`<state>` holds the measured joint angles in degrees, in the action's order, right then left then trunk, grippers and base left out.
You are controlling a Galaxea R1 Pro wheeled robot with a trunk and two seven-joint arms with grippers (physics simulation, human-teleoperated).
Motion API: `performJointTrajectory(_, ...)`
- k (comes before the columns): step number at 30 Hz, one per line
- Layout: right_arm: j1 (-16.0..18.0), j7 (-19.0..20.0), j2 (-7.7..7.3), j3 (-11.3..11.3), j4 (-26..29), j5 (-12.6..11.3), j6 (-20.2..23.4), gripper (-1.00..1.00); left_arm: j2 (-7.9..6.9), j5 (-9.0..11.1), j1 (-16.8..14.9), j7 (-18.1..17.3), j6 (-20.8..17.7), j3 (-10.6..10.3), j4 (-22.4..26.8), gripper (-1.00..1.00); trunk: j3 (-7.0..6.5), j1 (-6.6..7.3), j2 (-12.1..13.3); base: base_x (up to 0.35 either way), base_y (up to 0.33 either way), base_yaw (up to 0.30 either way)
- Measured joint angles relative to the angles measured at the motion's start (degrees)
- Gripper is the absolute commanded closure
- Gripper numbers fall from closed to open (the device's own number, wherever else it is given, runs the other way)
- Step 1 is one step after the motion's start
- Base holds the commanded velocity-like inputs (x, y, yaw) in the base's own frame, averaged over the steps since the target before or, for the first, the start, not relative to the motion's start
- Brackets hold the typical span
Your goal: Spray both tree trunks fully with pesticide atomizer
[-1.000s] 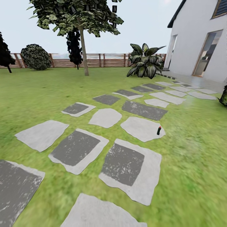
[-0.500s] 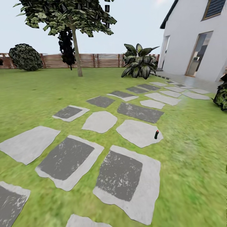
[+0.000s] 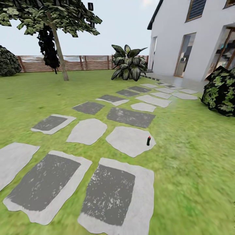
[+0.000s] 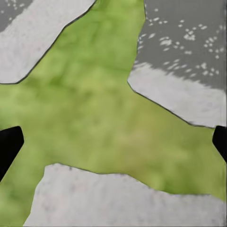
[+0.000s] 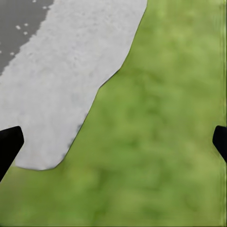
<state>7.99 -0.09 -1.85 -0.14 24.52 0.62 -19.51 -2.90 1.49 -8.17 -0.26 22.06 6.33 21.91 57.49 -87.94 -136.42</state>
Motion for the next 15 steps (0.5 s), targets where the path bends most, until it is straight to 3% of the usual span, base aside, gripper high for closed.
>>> performJointTrajectory(15, 0.0, 0.0, -0.08, 0.1, -0.1, 0.1, 0.0, -1.0, 0.0, 0.0, 0.0, 0.0, 0.0, 0.0, 0.0, -1.0, 0.0, 0.0, 0.0, 0.292, -0.142, -0.019)
